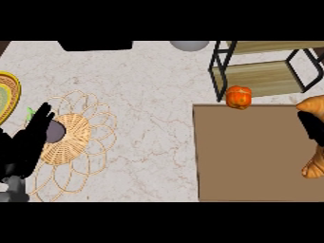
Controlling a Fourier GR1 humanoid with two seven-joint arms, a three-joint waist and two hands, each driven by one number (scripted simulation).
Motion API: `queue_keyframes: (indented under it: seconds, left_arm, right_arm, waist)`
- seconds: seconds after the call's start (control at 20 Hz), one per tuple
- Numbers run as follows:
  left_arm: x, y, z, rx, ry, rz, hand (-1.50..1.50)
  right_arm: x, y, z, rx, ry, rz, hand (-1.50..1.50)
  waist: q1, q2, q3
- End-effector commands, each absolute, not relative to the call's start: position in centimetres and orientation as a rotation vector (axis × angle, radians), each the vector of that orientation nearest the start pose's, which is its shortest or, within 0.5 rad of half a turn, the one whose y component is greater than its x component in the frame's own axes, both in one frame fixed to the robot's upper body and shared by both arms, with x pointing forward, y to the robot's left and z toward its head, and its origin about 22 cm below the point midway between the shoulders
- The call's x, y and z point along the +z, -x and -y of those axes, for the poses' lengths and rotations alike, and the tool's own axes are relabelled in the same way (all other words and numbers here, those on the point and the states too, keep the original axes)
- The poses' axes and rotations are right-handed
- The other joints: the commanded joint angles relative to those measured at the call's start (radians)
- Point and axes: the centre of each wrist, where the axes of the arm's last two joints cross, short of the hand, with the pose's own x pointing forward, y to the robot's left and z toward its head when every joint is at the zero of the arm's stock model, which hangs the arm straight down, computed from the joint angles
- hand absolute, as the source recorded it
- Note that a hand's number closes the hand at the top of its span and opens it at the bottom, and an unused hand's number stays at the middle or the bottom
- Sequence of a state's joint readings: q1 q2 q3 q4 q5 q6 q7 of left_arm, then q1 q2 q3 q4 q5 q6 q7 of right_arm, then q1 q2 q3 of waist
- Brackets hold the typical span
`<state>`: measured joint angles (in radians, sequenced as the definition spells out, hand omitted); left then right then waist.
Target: Pick the croissant from the tray and place it in the tiered shelf
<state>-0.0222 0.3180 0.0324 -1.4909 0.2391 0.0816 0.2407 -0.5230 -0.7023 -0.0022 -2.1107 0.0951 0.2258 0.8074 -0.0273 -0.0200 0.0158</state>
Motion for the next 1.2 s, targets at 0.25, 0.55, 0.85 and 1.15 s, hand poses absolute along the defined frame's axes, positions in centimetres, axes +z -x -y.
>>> queue_keyframes:
  seconds: [0.25, 0.55, 0.85, 1.15]
  left_arm:
    - [-1.4, -25.2, -29.1, 0.048, -0.100, 1.124, 0.00]
    - [-1.0, -24.7, -28.9, 0.029, -0.076, 1.128, 0.00]
    - [-1.7, -25.1, -30.2, 0.015, -0.063, 1.128, 0.00]
    - [-0.2, -26.1, -29.1, 0.020, -0.078, 1.141, 0.00]
  right_arm:
    - [37.8, -24.3, 29.6, 0.558, 0.808, 1.700, 1.50]
    - [39.5, -27.6, 30.8, 0.515, 0.841, 1.649, 1.50]
    - [39.8, -30.6, 32.4, 0.581, 0.813, 1.620, 1.50]
    - [38.5, -33.9, 33.9, 0.680, 0.841, 1.581, 1.50]
  waist:
    - [0.025, 0.023, -0.018]
    - [0.059, 0.028, -0.017]
    - [0.056, 0.031, -0.017]
    - [0.066, 0.034, -0.016]
